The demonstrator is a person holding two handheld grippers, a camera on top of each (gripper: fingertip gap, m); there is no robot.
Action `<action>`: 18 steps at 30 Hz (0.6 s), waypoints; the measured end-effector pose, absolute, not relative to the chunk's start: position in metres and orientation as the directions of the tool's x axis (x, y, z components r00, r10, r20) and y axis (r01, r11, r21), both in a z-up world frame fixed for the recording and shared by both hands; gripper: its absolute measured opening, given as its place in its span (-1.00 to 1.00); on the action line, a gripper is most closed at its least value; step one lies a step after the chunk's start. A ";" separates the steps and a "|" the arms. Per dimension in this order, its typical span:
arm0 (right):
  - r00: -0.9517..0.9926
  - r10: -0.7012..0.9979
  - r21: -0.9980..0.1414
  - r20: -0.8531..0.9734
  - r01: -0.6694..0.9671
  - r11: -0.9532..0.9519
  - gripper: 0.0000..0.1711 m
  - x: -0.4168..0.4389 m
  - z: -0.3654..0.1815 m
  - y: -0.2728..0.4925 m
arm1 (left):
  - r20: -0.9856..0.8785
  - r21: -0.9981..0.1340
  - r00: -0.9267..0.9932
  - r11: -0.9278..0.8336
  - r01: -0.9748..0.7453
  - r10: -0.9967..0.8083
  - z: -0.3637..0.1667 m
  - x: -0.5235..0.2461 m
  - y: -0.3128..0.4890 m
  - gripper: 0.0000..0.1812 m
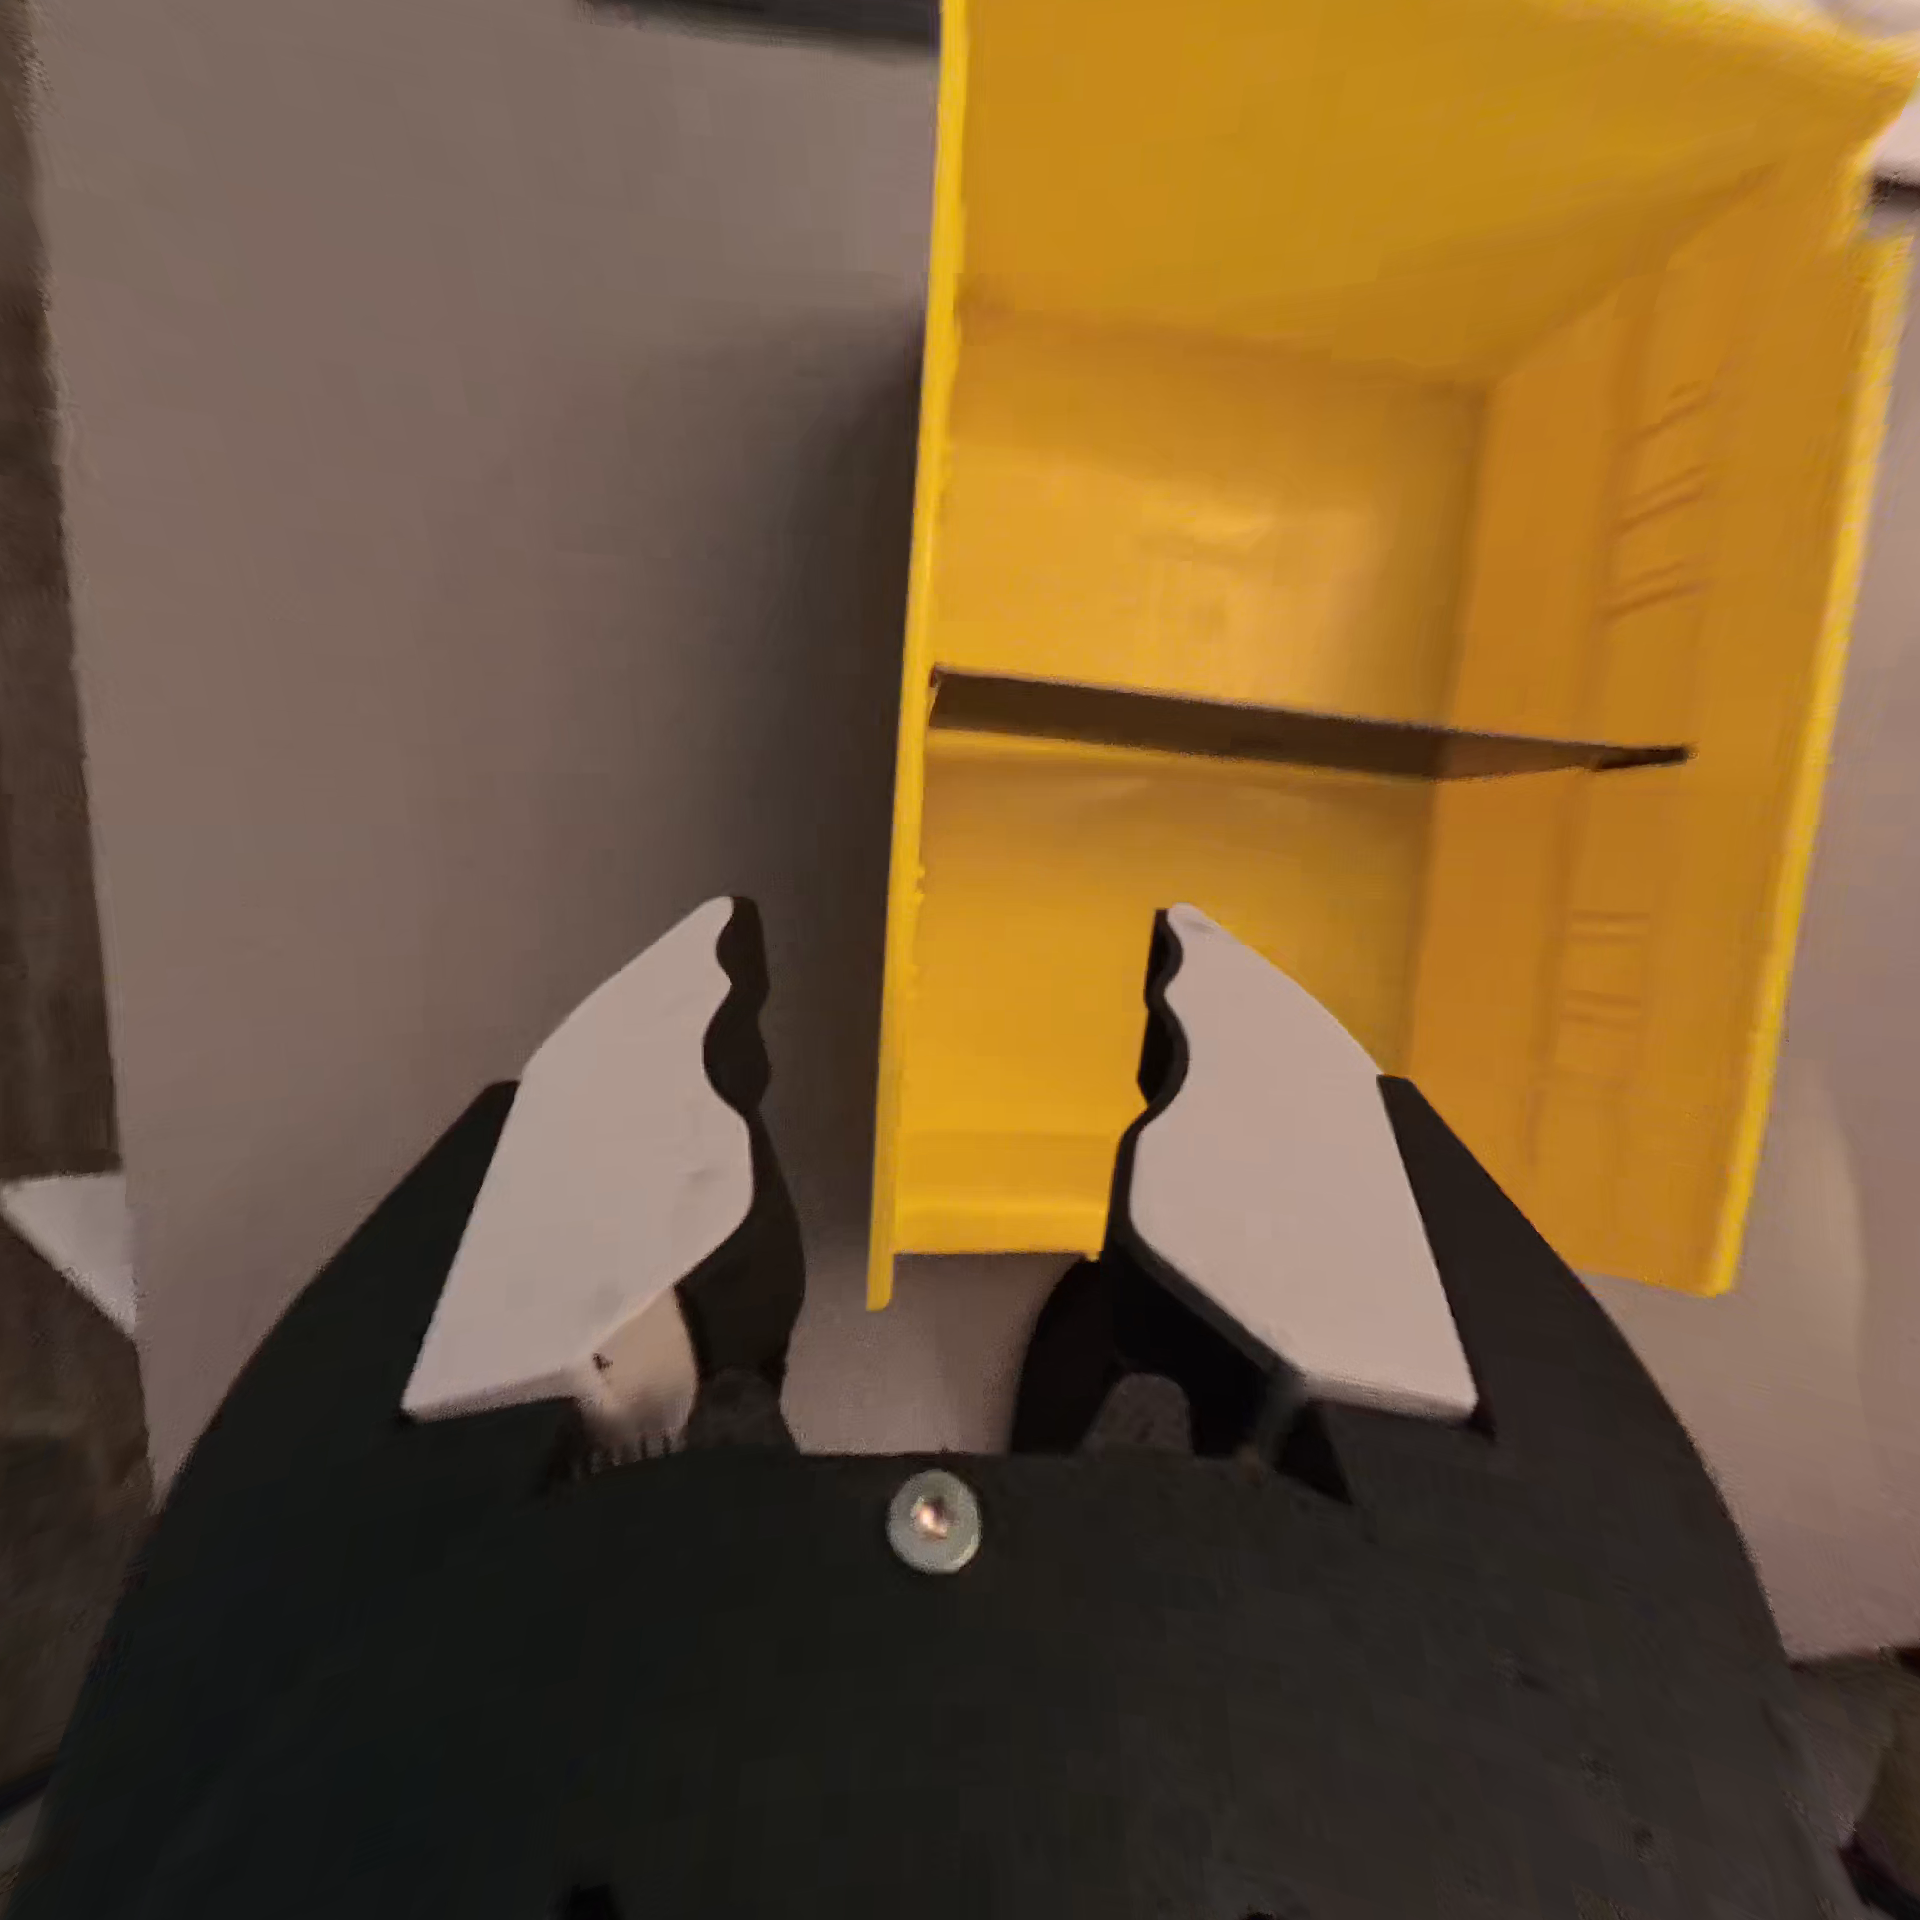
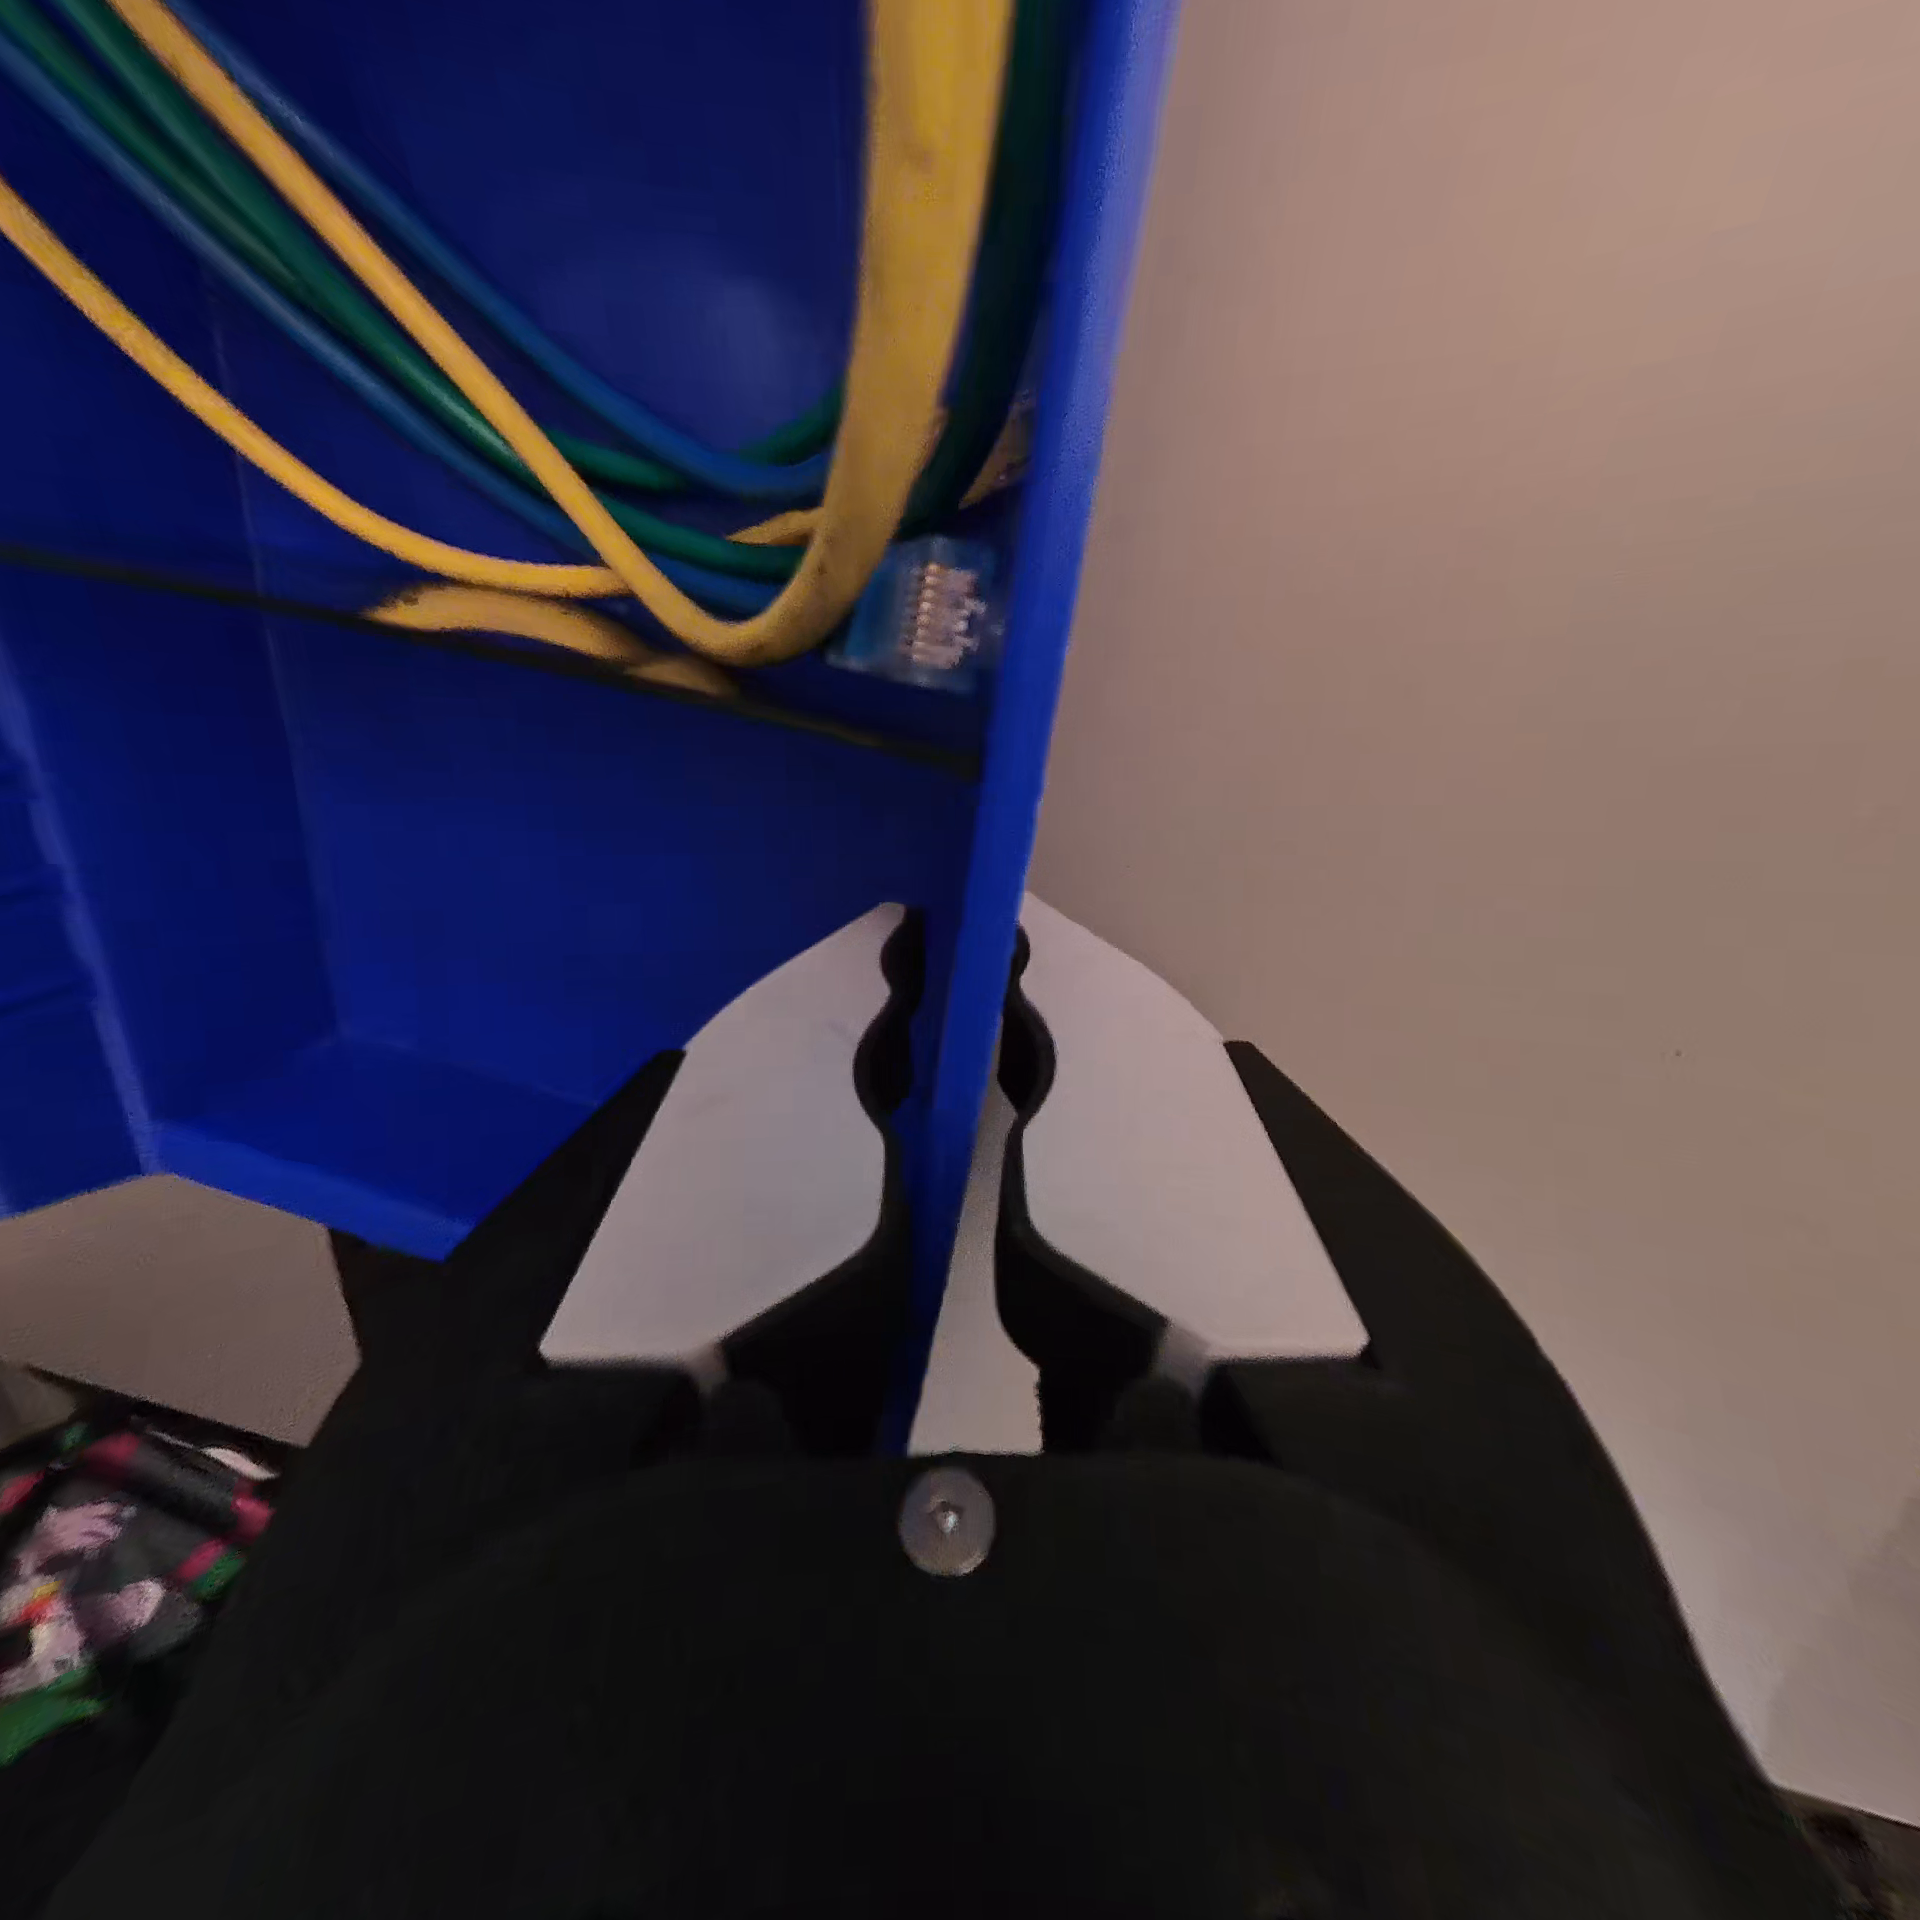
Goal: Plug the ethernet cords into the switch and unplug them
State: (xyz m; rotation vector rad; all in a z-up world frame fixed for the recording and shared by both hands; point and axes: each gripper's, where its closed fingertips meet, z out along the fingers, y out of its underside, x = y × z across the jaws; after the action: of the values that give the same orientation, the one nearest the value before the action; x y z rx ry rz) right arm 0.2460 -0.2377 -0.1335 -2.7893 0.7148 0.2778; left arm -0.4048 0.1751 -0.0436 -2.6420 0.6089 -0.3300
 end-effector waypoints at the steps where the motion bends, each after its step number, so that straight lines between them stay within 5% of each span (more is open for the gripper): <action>1: 0.879 -0.423 -0.195 -0.220 -0.465 -0.864 -0.84 0.247 -0.134 -0.238 | 0.139 -0.397 0.877 -0.837 -0.375 -0.459 -0.053 -0.407 0.175 -0.23; 6: 0.900 -0.403 -0.140 -0.165 -0.426 -0.894 -0.86 0.240 -0.134 -0.238 | 0.152 -0.255 0.882 -0.880 -0.401 -0.446 -0.090 -0.415 0.177 -0.43; 9: 0.896 -0.411 -0.113 -0.170 -0.432 -0.895 -0.87 0.229 -0.134 -0.231 | 0.186 -0.213 0.856 -0.870 -0.444 -0.482 -0.100 -0.409 0.172 -0.92; 14: 0.920 -0.347 -0.068 -0.184 -0.364 -0.929 -0.86 0.197 -0.132 -0.209 | -0.003 -0.141 0.828 -0.819 -0.556 -0.561 -0.103 -0.407 0.167 -0.95; 18: 0.938 -0.293 -0.033 -0.185 -0.304 -0.952 -0.87 0.169 -0.132 -0.186 | 0.016 -0.052 0.746 -0.746 -0.664 -0.666 -0.108 -0.373 0.139 -0.96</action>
State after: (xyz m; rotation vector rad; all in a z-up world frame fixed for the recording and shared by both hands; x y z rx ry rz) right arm 0.1686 -0.1863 -0.1318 -3.0320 0.4675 0.2745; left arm -0.3732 0.1391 -0.1081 -2.8953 1.1030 -0.0512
